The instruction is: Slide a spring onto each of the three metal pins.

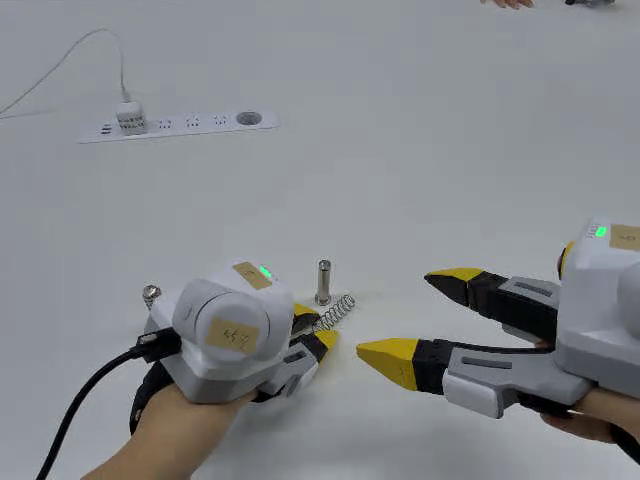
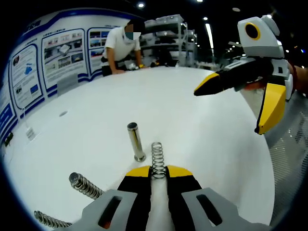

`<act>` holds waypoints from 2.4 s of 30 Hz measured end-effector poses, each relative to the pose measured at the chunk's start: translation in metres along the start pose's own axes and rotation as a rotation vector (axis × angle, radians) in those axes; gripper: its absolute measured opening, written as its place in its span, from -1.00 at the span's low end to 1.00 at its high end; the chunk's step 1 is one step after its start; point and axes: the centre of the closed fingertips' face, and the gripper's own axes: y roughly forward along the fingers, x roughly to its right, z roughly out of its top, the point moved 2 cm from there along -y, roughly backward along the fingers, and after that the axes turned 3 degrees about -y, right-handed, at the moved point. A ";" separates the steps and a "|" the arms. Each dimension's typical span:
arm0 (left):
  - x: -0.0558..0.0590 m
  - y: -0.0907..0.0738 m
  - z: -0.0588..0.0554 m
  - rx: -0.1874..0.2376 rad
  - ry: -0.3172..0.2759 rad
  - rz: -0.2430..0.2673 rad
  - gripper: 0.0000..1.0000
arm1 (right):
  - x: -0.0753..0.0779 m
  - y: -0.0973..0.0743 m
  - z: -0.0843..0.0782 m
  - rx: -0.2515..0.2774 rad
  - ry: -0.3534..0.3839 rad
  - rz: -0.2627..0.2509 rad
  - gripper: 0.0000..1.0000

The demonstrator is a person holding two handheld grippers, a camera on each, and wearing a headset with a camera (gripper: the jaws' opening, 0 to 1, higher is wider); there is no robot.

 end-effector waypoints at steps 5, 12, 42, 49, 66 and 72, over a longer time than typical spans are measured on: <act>-0.001 0.000 0.000 -0.008 0.002 -0.004 -0.78 | 0.002 -0.002 -0.003 -0.005 0.023 -0.013 0.28; 0.000 -0.001 -0.001 -0.017 -0.014 -0.024 -0.80 | 0.007 -0.003 -0.004 -0.009 0.068 -0.037 0.26; 0.019 -0.068 0.052 0.259 -0.073 -0.063 -0.80 | -0.004 0.001 0.040 0.139 0.359 0.091 -0.30; 0.021 -0.081 0.056 0.299 -0.071 -0.055 -0.80 | -0.013 0.005 0.045 0.148 0.401 0.134 -0.39; 0.028 -0.103 0.069 0.423 -0.168 -0.092 -0.80 | -0.036 0.014 0.056 0.184 0.550 0.241 -0.62; 0.029 -0.109 0.073 0.452 -0.181 -0.102 -0.80 | -0.039 0.014 0.064 0.220 0.628 0.281 -0.73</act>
